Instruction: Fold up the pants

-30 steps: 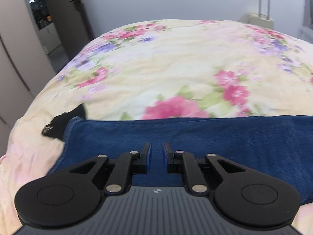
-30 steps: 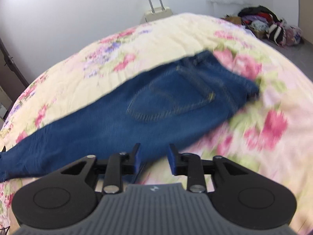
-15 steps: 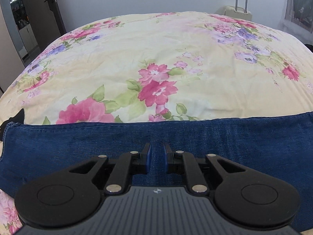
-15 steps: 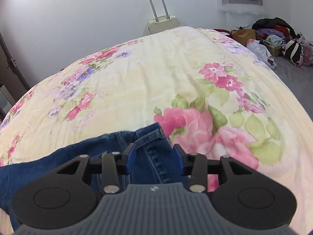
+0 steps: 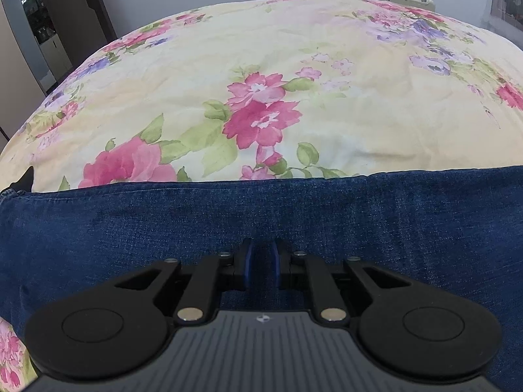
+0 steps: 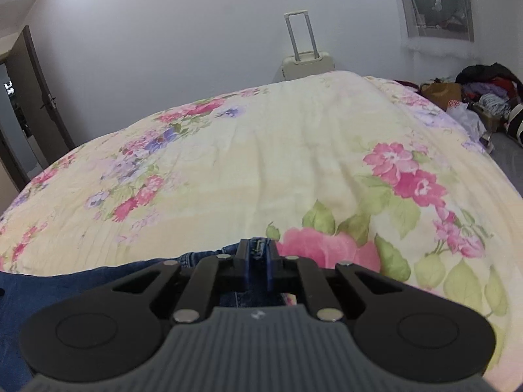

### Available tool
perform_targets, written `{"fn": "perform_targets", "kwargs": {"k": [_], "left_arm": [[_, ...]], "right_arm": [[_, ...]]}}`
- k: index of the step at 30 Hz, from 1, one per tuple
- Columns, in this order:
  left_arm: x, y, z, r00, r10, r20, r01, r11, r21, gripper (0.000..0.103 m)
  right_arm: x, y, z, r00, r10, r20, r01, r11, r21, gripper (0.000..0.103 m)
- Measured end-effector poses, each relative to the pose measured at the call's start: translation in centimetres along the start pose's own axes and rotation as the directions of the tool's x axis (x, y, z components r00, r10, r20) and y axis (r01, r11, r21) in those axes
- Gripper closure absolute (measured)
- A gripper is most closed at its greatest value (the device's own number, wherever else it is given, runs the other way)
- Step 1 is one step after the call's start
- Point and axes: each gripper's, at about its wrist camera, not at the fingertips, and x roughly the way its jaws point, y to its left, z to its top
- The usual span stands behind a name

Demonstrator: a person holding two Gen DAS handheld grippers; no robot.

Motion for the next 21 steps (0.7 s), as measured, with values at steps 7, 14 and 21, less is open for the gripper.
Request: {"fn": "perform_targets", "kwargs": {"k": [7, 14, 21], "left_arm": [[-0.9, -0.3, 0.6, 0.999, 0.039, -0.003, -0.039, 0.999, 0.012, 0.078], [-6.4, -2.2, 0.5, 0.994, -0.058, 0.09, 0.059, 0.998, -0.003, 0.076], [-11.2, -9.2, -1.7, 0.965, -0.242, 0.105, 0.236, 0.969, 0.067, 0.076]], "right_arm": [[4.3, 0.2, -0.7, 0.986, -0.131, -0.108, 0.135, 0.99, 0.032, 0.097], [-4.3, -1.6, -0.7, 0.992, -0.085, -0.088, 0.095, 0.988, 0.119, 0.07], [-14.0, -5.6, -8.7, 0.998, 0.024, -0.06, 0.005, 0.895, 0.445, 0.05]]}}
